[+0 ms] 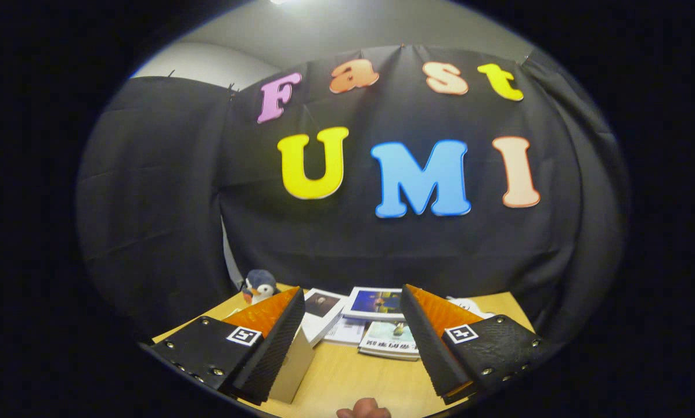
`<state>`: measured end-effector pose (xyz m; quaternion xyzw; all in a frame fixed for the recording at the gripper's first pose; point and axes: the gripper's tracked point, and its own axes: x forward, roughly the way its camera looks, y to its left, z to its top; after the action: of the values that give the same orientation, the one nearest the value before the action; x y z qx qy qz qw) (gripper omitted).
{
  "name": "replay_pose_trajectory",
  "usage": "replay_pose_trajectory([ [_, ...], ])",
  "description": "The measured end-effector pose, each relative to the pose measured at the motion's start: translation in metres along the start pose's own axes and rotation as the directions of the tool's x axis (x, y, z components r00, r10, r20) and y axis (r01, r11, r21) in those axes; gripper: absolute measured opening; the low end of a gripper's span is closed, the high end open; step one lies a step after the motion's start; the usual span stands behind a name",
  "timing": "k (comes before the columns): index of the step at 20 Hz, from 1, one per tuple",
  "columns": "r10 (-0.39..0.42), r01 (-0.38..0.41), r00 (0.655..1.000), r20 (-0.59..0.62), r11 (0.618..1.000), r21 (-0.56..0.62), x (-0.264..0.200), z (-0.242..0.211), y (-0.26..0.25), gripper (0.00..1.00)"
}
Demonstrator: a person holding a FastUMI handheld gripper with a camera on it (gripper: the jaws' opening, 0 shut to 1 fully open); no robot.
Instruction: Open the storage box then place both shoes into the box .Put the left shoe in first, then the right shoe, with the right side of both shoes facing outward in a uniform manner.
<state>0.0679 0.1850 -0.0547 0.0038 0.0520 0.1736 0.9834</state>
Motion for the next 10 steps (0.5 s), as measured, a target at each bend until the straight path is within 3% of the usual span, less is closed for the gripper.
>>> replay_pose_trajectory([
  [4,-0.064,0.067,0.987,0.149,0.998,-0.015,-0.016,0.025,-0.038,0.99],
  [10,-0.046,0.048,0.97,0.238,0.999,-0.006,-0.011,0.04,-0.053,0.99],
])
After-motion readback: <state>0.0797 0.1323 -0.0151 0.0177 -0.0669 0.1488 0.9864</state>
